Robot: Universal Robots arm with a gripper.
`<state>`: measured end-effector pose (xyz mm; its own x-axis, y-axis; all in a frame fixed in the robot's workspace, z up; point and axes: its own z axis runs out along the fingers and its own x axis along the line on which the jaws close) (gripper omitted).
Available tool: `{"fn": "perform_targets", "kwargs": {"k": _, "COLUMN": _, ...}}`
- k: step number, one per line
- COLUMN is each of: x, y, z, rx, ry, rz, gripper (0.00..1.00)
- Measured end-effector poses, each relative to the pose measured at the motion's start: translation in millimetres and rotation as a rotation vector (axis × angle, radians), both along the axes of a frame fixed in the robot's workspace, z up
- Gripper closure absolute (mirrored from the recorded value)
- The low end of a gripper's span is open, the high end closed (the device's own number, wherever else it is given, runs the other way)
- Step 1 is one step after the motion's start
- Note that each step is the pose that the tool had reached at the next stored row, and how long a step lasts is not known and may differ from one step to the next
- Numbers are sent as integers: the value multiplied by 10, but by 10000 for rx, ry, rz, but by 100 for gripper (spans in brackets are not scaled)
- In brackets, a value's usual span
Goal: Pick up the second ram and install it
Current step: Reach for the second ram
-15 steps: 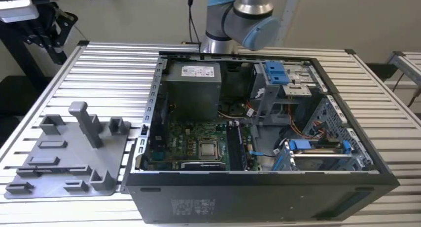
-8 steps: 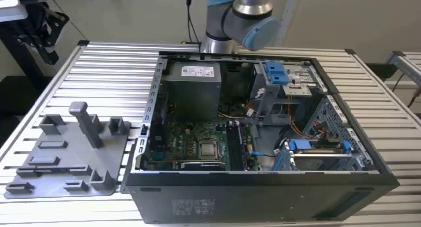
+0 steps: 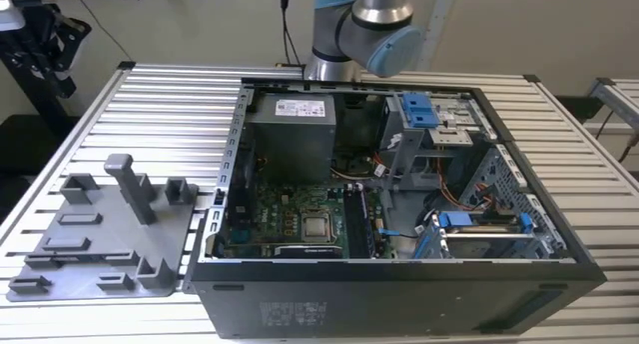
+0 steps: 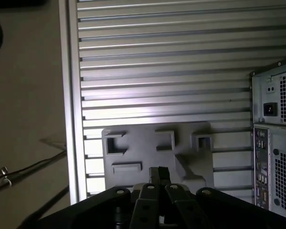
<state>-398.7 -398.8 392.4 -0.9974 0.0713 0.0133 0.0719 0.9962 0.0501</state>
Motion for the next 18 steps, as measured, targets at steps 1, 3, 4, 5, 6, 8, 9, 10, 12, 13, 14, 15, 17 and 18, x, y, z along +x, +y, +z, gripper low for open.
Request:
{"fn": "perform_targets", "kwargs": {"k": 1, "x": -10, "y": 0, "z": 0, "rx": 0, "ry": 18, "rz": 0, "gripper": 89}}
{"fn": "perform_targets", "kwargs": {"k": 3, "x": -28, "y": 0, "z": 0, "rx": -1, "ry": 48, "rz": 0, "gripper": 89}}
{"fn": "perform_targets", "kwargs": {"k": 4, "x": -30, "y": 0, "z": 0, "rx": -1, "ry": 53, "rz": 1, "gripper": 89}}
{"fn": "perform_targets", "kwargs": {"k": 5, "x": -30, "y": 0, "z": 0, "rx": -1, "ry": 54, "rz": 2, "gripper": 89}}
{"fn": "perform_targets", "kwargs": {"k": 6, "x": -31, "y": 0, "z": 0, "rx": -1, "ry": 54, "rz": 1, "gripper": 89}}
{"fn": "perform_targets", "kwargs": {"k": 8, "x": -34, "y": 0, "z": 0, "rx": 0, "ry": 54, "rz": 0, "gripper": 89}}
{"fn": "perform_targets", "kwargs": {"k": 9, "x": -35, "y": 0, "z": 0, "rx": -1, "ry": 54, "rz": 1, "gripper": 89}}
{"fn": "perform_targets", "kwargs": {"k": 10, "x": -36, "y": 0, "z": 0, "rx": 0, "ry": 54, "rz": 1, "gripper": 89}}
{"fn": "perform_targets", "kwargs": {"k": 12, "x": -38, "y": -6, "z": -1, "rx": 0, "ry": 54, "rz": 0, "gripper": 89}}
{"fn": "perform_targets", "kwargs": {"k": 13, "x": -38, "y": -12, "z": -1, "rx": 0, "ry": 54, "rz": 0, "gripper": 89}}
{"fn": "perform_targets", "kwargs": {"k": 14, "x": -37, "y": -20, "z": -2, "rx": 0, "ry": 54, "rz": -1, "gripper": 89}}
{"fn": "perform_targets", "kwargs": {"k": 15, "x": -37, "y": -32, "z": -2, "rx": -1, "ry": 55, "rz": -1, "gripper": 89}}
{"fn": "perform_targets", "kwargs": {"k": 17, "x": -37, "y": -74, "z": -3, "rx": 1, "ry": 55, "rz": 0, "gripper": 89}}
{"fn": "perform_targets", "kwargs": {"k": 18, "x": -37, "y": -93, "z": -4, "rx": 0, "ry": 55, "rz": 0, "gripper": 89}}
